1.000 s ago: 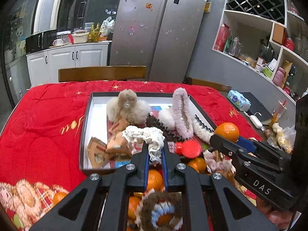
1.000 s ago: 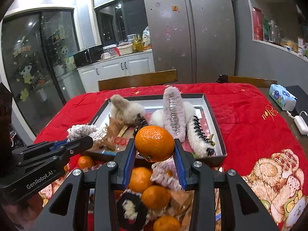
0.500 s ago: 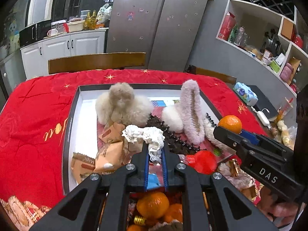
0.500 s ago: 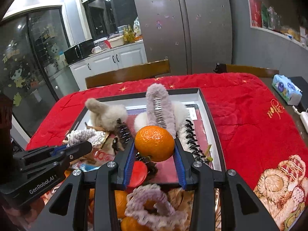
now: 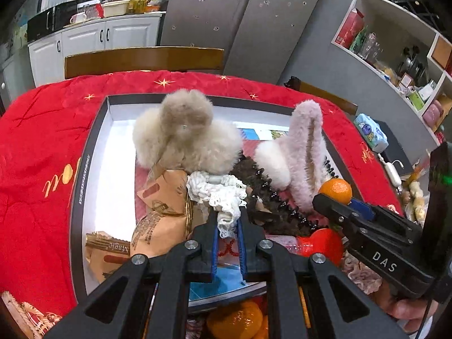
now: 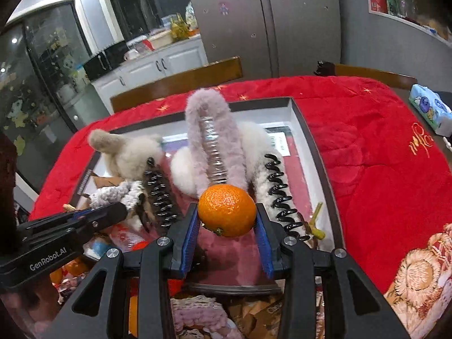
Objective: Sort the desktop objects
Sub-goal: 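Lower the orange into the black tray and open the right gripper while the left releases the scrunchie there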
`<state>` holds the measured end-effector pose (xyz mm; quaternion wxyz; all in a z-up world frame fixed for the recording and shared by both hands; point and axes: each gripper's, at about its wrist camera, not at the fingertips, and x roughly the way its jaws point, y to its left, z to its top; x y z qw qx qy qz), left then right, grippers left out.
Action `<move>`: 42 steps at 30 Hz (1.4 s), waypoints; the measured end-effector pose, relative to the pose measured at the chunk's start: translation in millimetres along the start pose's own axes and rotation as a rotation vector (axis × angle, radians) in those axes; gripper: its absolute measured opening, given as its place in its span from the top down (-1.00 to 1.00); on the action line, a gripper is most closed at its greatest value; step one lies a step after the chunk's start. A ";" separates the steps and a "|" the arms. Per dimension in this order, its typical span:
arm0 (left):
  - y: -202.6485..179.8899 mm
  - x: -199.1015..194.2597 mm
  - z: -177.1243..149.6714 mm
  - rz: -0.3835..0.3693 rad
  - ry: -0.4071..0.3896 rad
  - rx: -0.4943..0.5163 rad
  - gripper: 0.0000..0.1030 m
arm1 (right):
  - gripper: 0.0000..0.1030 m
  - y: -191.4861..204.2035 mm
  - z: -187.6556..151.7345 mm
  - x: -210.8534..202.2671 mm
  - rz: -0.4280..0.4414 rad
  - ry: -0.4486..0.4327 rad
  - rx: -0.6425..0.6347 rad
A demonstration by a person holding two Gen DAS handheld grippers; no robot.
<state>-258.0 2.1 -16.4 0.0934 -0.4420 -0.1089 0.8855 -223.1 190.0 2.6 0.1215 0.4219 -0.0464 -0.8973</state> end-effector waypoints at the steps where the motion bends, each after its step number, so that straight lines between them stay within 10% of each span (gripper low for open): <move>1: -1.9 1.1 0.4 0.007 0.002 0.005 0.77 | 0.28 0.3 0.5 2.4 -0.003 0.011 0.002; 21: -10.0 5.6 -1.5 0.048 0.005 0.029 0.77 | 0.26 -12.2 -2.7 17.9 0.013 0.075 0.024; 40: -24.2 -19.3 -10.6 0.187 -0.094 0.007 -0.75 | -0.42 0.1 -2.8 -2.2 0.020 -0.007 -0.039; 42: -22.8 -22.2 -14.2 0.174 -0.082 0.007 -0.81 | -0.96 0.3 -2.5 -5.8 0.067 -0.008 -0.031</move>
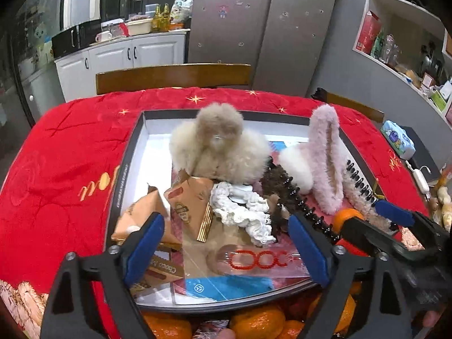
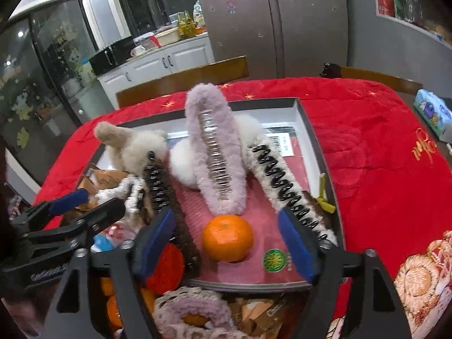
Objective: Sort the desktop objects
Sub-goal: 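Lower the orange into the black tray and open the right gripper while the left releases the scrunchie there, then withdraw both open grippers from the tray back toward the pile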
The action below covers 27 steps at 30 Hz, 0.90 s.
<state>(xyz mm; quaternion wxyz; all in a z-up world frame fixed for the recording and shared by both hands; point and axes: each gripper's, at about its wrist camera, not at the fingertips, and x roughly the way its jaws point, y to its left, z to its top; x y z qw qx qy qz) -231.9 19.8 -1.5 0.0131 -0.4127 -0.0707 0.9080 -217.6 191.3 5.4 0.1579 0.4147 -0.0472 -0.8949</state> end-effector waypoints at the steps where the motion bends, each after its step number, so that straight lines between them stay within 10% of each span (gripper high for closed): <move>1: 13.0 -3.3 0.3 0.004 0.000 0.002 -0.81 | -1.00 1.9 -0.1 -2.3 0.016 -0.010 -0.003; 27: 14.0 -41.4 2.5 -0.012 -0.058 0.013 -0.90 | -1.00 13.4 7.0 -59.6 -0.021 -0.147 -0.009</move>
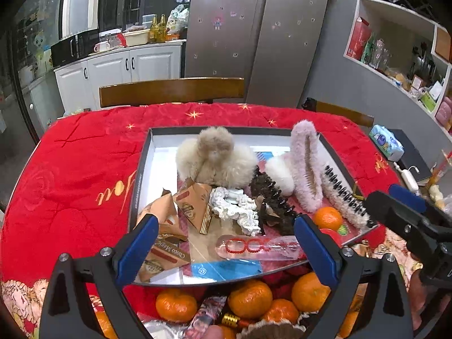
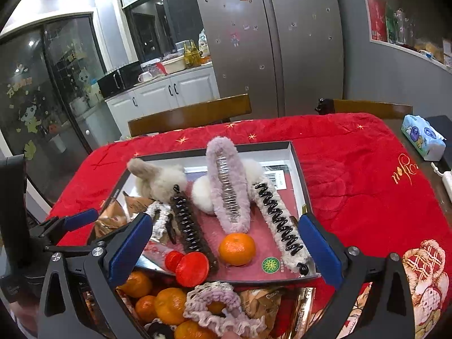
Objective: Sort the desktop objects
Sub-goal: 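Withdraw both open grippers from the tray back toward the pile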
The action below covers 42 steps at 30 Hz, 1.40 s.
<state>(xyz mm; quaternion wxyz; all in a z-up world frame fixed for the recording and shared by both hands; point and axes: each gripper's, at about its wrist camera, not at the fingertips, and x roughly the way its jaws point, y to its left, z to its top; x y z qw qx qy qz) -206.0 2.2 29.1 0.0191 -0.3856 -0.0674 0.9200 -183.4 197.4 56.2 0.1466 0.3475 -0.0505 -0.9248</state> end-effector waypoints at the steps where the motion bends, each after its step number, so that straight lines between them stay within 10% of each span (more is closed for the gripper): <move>1: 0.7 -4.3 -0.1 0.001 -0.006 -0.003 -0.90 | -1.00 -0.2 0.1 -2.2 0.021 0.005 0.012; 42: -8.2 -158.4 -72.1 0.004 -0.247 0.131 -1.00 | -1.00 38.1 -50.5 -119.6 -0.003 -0.196 -0.056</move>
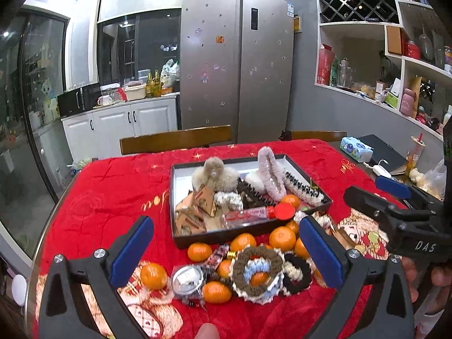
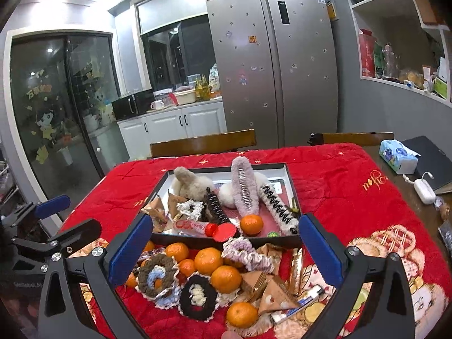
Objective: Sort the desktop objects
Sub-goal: 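Withdraw both open grippers from the tray back toward the pile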
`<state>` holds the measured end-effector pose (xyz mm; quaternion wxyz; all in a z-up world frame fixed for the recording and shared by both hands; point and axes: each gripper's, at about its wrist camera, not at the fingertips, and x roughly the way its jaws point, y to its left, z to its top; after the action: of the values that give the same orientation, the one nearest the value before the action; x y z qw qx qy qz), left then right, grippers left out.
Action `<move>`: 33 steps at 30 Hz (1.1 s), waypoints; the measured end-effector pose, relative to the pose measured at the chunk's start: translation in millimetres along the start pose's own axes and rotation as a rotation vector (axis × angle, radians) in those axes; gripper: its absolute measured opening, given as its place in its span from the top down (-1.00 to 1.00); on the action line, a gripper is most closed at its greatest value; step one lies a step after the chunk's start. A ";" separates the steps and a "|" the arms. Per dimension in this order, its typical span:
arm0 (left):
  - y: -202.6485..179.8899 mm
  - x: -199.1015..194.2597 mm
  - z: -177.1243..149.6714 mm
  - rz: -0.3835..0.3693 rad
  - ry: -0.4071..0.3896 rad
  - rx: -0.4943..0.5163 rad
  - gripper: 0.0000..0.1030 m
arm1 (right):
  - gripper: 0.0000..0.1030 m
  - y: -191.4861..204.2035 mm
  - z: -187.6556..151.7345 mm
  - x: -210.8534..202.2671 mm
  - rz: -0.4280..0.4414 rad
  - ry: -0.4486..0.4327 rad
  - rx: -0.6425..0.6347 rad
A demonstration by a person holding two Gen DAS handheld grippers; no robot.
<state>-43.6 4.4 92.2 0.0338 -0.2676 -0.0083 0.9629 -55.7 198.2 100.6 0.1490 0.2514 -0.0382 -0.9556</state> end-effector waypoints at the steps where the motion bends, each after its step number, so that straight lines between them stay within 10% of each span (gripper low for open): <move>1: 0.7 0.1 -4.9 0.003 0.002 0.000 -1.00 | -1.00 0.0 -2.8 -1.3 0.003 -0.002 0.000; 33: 28.8 61.4 -78.6 0.047 0.114 0.012 -1.00 | -1.00 24.2 -58.2 40.8 0.114 0.104 -0.085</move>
<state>-57.2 -20.2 -7.7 0.0130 -0.3222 0.0056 0.9466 -54.4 162.9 34.4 0.2155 0.2915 -0.0041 -0.9320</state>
